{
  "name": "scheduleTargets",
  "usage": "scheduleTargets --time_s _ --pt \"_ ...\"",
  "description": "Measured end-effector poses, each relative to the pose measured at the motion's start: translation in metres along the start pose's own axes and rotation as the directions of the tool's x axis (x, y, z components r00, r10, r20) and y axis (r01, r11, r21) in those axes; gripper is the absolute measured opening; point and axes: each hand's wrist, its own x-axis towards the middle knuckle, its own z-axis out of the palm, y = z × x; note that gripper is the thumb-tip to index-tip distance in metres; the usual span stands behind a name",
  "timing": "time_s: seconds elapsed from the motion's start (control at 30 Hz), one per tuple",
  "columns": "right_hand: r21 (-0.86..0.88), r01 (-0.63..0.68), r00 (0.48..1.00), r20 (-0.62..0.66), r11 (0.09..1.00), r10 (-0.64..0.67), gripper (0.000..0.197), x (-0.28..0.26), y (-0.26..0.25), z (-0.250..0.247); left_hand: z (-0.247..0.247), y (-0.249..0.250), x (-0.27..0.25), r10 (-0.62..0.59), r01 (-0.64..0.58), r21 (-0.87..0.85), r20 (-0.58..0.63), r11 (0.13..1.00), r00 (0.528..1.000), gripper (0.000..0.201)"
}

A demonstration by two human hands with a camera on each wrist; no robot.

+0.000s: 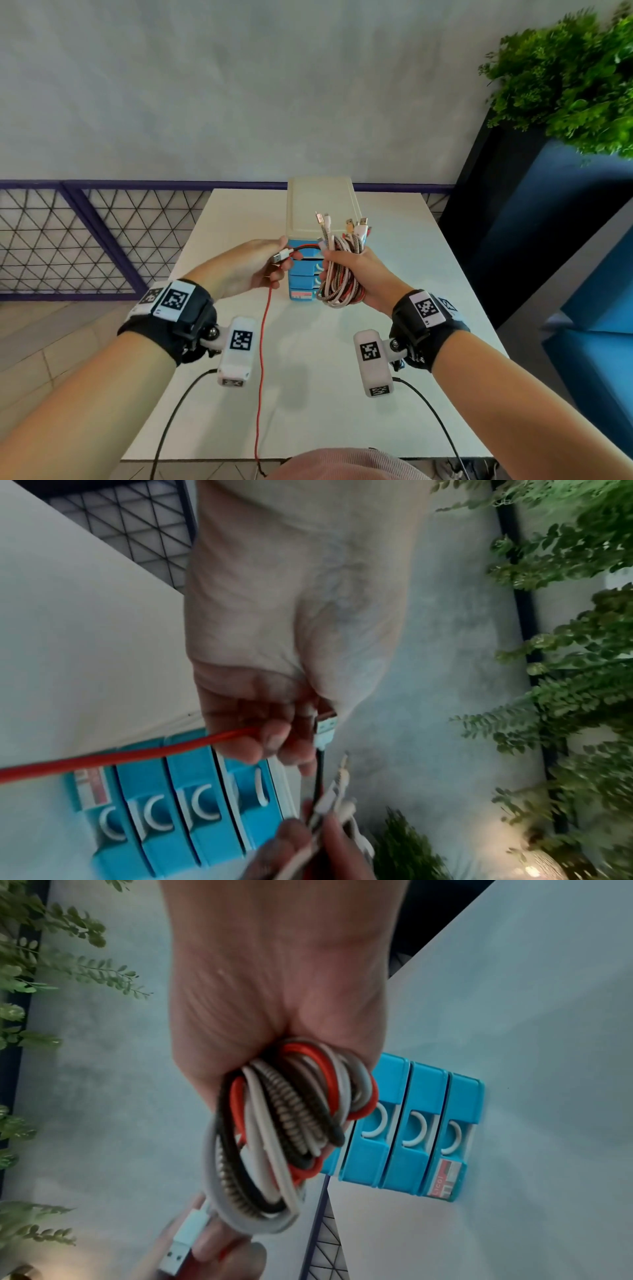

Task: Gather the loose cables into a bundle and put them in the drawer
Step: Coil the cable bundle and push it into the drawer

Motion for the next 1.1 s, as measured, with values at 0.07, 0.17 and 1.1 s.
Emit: scheduleTargets --time_s 0.07,0.17,1.1 --pt "0.023 -0.004 1.000 -0.025 1.000 0.004 0.010 0.002 0.003 0.001 0.010 0.000 0.000 0.075 -0.073 0.030 -0.070 0.997 0.995 0.032" --pt "0.040 -0.010 0.999 -0.041 0.999 0.011 0.017 0.004 0.006 0.006 0.022 -0.003 0.004 0.215 -0.178 0.188 -0.196 0.966 0.957 0.018" --pt "-0.149 0.143 0.923 -0.336 0.978 -0.187 0.011 0.014 0.001 0.005 0.045 -0.011 0.005 0.319 -0.234 0.352 -0.207 0.906 0.925 0.025"
